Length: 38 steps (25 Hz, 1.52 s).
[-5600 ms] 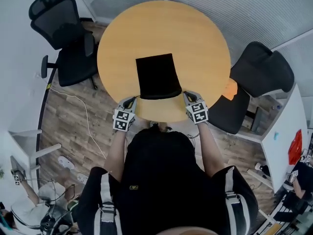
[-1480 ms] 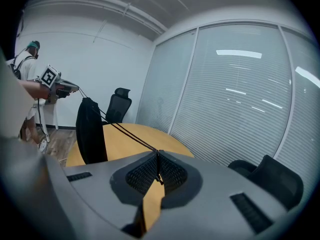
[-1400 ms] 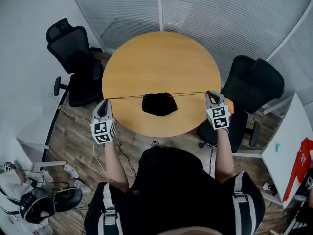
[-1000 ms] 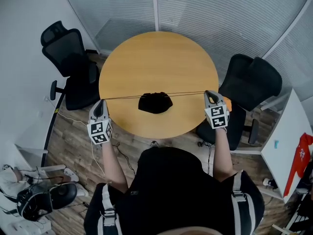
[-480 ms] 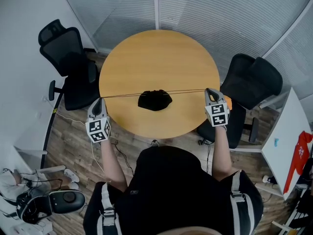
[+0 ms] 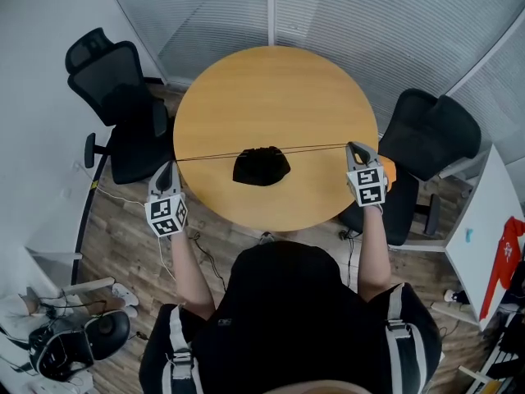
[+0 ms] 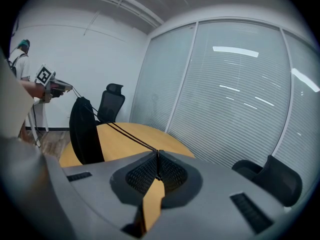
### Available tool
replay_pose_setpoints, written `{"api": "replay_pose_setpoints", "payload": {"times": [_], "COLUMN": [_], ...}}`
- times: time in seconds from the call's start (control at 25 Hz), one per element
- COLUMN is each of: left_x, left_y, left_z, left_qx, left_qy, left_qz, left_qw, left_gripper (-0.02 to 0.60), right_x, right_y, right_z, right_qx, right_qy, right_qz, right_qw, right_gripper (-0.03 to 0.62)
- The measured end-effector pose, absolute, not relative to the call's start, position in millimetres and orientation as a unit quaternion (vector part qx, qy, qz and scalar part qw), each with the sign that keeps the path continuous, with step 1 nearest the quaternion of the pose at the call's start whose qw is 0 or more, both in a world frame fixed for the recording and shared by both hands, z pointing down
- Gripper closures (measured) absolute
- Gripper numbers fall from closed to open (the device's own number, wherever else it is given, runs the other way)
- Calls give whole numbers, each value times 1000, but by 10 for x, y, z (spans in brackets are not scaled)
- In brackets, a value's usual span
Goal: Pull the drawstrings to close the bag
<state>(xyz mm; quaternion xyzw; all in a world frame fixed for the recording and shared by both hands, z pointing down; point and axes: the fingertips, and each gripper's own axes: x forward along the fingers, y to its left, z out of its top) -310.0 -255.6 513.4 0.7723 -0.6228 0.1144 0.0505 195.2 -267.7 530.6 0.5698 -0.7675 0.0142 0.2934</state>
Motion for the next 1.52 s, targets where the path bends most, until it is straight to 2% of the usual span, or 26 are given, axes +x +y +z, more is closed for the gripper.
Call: {"api": "replay_pose_setpoints", "payload": {"times": [0.36, 0.72, 1.52], "left_x": [-3271, -3235, -3133], "left_y": [-2675, -2717, -3050], "left_z": [5227, 5335, 5317], "left_qx": [786, 791, 790], "left_qy": [-606, -598, -601], "left_qz": [111, 117, 112], "left_qw": [52, 54, 53], "left_gripper": [563, 563, 563], "right_x": [1780, 1872, 2005], "right_y": [-2707, -2654, -2954], "right_z": [5294, 5389, 5399], "right_qx": [589, 592, 590], "right_qy": [-756, -743, -744], "right_qz": [13, 3, 1], "right_qw": [286, 313, 314], "right_gripper": [536, 535, 536]}}
